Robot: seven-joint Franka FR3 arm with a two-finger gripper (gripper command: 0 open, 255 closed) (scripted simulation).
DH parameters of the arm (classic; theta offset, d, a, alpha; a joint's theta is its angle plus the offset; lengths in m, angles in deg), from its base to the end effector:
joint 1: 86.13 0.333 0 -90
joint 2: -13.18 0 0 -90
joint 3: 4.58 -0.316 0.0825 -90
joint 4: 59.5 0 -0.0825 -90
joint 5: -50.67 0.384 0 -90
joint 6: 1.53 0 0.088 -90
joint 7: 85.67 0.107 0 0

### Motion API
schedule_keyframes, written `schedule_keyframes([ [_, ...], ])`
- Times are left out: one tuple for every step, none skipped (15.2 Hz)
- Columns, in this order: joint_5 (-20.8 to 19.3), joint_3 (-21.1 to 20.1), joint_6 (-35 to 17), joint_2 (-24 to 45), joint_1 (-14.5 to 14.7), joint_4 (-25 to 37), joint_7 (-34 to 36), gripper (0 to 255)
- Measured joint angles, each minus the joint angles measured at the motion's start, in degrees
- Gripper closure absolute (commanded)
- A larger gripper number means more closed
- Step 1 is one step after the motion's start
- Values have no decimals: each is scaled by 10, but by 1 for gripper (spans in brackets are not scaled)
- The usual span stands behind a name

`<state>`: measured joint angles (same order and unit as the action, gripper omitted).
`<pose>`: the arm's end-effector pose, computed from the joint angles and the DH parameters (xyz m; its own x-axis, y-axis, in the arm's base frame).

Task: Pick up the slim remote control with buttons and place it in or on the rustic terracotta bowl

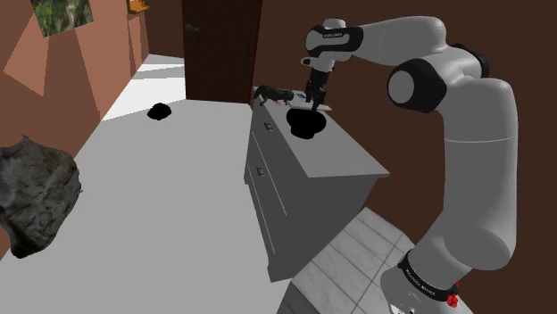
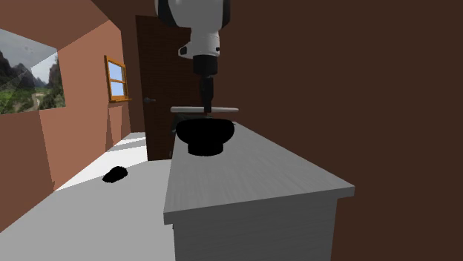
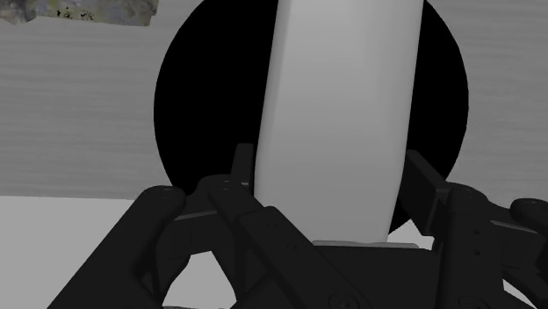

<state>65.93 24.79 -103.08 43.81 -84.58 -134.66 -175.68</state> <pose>0.6592 -0.2360 0.4583 0.4622 0.8867 0.0078 0.8867 -0.4622 -0.0088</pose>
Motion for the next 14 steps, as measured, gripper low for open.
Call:
schedule_keyframes([
  [1, -1, -5, 3, 0, -2, 0, 255],
  [2, -1, -12, 4, 1, -9, -1, 255],
  [2, -2, -19, 4, 2, -15, -2, 255],
  [3, -2, -26, 5, 2, -22, -3, 255],
  [3, -2, -33, 4, 3, -31, -4, 255],
  [4, -2, -37, 5, 3, -33, -4, 255],
  [4, -2, -39, 5, 4, -35, -4, 255],
  [4, -2, -40, 4, 4, -36, -4, 255],
  [4, -2, -40, 5, 4, -36, -4, 255],
  [4, -2, -40, 4, 4, -36, -4, 255],
  [4, -2, -40, 5, 4, -36, -4, 255],
  [4, -2, -40, 5, 4, -36, -4, 0],
  [4, -2, -40, 5, 4, -36, -4, 0],
  [4, -2, -40, 5, 4, -35, -4, 0],
])
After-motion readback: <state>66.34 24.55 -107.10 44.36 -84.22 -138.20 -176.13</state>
